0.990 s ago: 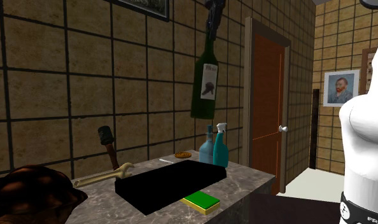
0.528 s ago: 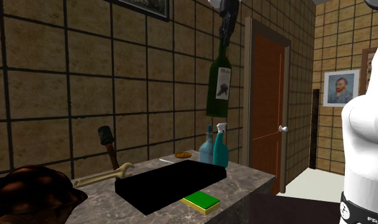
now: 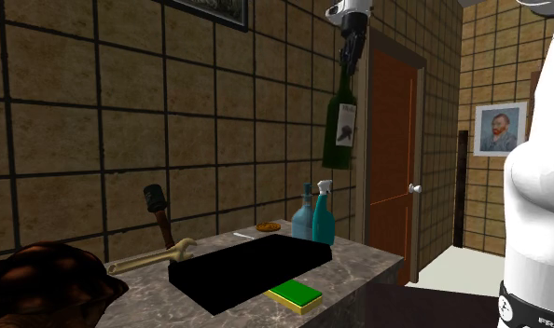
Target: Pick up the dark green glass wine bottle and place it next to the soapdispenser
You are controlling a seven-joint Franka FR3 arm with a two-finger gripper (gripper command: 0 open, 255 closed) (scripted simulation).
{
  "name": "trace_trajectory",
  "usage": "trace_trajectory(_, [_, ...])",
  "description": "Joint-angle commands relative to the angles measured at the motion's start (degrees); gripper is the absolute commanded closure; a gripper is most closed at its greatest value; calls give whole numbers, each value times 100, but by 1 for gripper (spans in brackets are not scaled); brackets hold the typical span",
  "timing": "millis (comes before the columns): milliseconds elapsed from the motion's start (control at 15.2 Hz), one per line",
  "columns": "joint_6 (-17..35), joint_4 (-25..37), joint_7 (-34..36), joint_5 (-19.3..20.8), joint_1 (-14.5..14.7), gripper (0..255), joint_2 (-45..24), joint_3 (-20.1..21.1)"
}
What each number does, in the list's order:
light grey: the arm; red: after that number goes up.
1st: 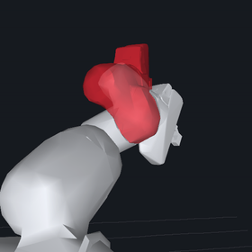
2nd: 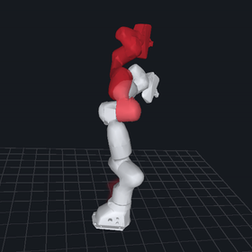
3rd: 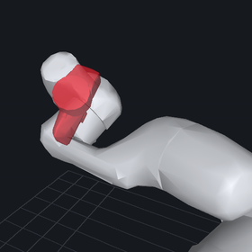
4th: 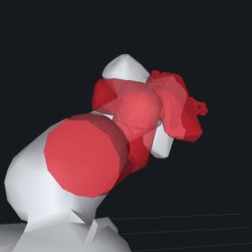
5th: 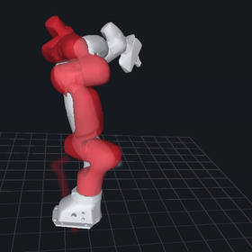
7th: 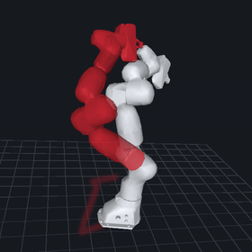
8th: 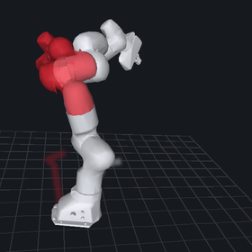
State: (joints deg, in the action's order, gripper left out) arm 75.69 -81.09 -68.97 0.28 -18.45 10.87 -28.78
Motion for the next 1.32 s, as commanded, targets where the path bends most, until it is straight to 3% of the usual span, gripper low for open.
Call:
trace_trajectory(0, [-51, 230, -369, -95, -111, 255, -213, -263])
trace_trajectory(66, [-83, 361, -550, -161, -172, 255, -339, -397])
trace_trajectory(1254, [1470, -1938, -313, 263, -200, 255, 526, -148])
